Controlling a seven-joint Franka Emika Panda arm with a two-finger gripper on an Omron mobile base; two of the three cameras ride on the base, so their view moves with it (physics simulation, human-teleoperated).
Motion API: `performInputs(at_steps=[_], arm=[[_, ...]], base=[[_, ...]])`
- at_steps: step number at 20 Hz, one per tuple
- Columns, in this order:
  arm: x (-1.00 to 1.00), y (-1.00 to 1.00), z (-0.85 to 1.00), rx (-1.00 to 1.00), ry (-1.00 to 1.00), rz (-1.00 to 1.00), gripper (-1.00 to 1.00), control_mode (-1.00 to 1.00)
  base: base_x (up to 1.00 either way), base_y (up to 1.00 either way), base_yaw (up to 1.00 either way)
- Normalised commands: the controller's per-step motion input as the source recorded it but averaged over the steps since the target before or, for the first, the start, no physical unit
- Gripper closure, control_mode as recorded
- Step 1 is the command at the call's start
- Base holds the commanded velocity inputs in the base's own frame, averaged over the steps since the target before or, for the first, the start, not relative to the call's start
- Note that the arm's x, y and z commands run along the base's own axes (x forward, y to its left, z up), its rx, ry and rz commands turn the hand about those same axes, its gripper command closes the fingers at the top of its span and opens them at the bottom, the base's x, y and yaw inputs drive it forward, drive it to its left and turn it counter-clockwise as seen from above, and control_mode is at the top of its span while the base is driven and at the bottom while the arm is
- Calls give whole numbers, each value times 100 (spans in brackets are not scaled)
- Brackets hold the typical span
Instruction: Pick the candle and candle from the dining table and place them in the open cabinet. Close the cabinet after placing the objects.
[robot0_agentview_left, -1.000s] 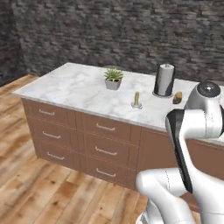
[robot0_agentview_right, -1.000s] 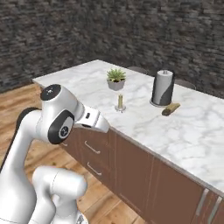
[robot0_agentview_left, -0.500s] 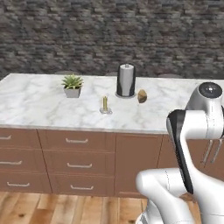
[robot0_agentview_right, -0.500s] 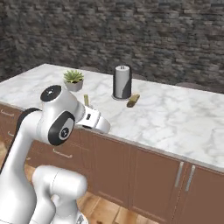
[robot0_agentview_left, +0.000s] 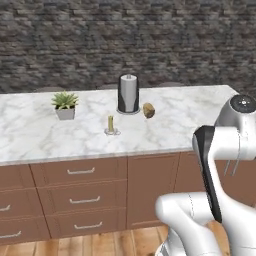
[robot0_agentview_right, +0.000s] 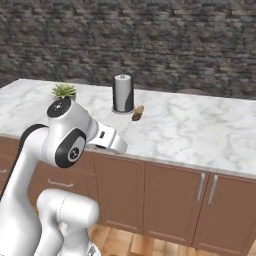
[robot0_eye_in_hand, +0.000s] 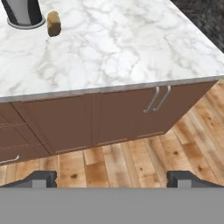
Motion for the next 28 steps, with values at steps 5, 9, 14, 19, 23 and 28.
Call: performInputs(at_steps=[5,9,14,19,23,28], arm=[[0,0,0,0,0,0,-100,100],[0,0,0,0,0,0,-100,100],[0,0,0,0,0,0,-100,100],[0,0,0,0,0,0,-100,100],[0,0,0,0,0,0,-100,100],[0,0,0,0,0,0,-100,100]], base=[[24,48,-30],[21,53,-18],[11,50,-1],[14,37,6],[36,26,5],[52,26,0]])
